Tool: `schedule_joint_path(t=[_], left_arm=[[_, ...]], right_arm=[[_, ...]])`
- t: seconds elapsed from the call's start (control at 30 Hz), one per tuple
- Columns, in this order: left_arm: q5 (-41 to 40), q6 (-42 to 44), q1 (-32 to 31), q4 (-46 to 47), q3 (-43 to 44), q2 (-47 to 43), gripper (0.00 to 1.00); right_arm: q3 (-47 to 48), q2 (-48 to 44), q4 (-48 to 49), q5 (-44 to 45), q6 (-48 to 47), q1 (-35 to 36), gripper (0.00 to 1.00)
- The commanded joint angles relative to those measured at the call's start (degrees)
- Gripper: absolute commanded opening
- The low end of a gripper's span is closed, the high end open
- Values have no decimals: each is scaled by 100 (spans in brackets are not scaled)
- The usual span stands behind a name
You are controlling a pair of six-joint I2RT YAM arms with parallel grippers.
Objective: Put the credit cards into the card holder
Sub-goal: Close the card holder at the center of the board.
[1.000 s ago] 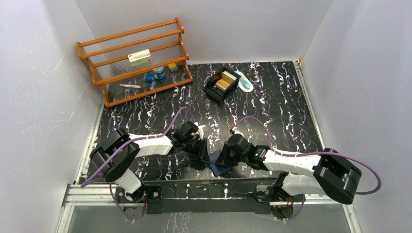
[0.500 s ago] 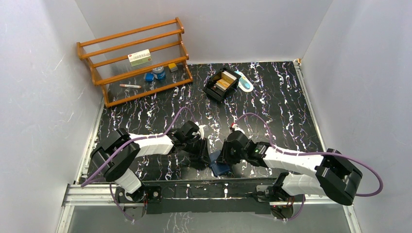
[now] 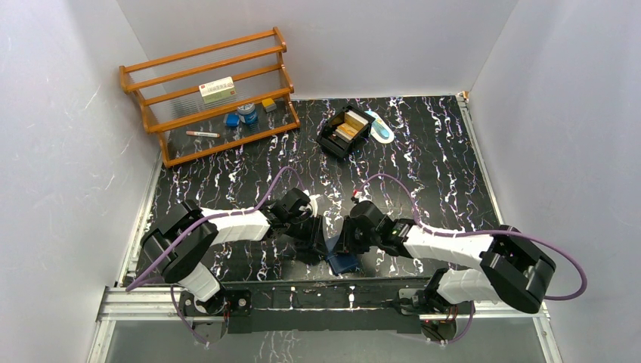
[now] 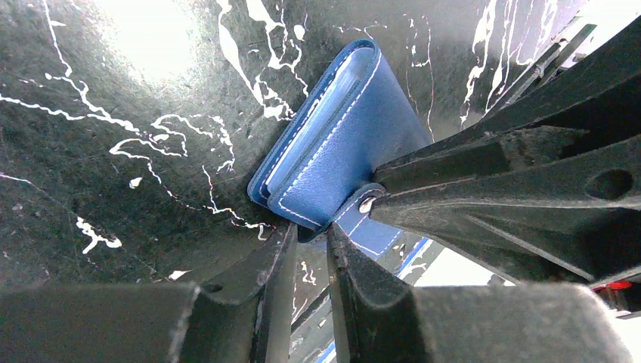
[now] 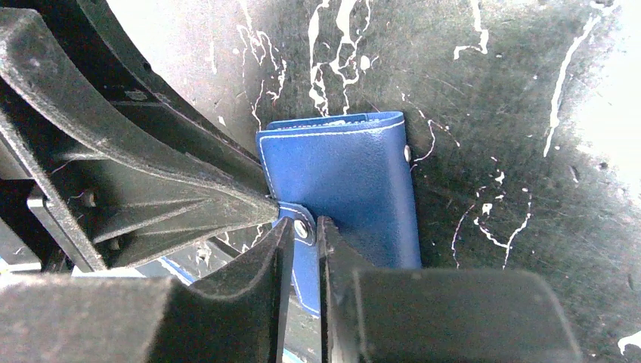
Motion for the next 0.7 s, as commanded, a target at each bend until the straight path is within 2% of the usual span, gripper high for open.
schedule_joint_path(t=[0.0,0.13,0.33,0.5,0.67], left_arm=[[-132,72,-57,-259,59,-43,19],[-141,61,-57,-276,75,-71,20],[-95,-85,-60,-329,206,-489,24],[-608,-142,-60,-446,346,-944,26],[-673,-101,-60,-249,431,-799,23]], right_arm=[[216,126,174,-40,-179,-13,21],[214,24,46,59,-198,-8,0],[139,-336,-236,126,-22,-18,0],[28,-406,-152,52,51,-15,0],[-52,-412,-69,16,133,-8,0]])
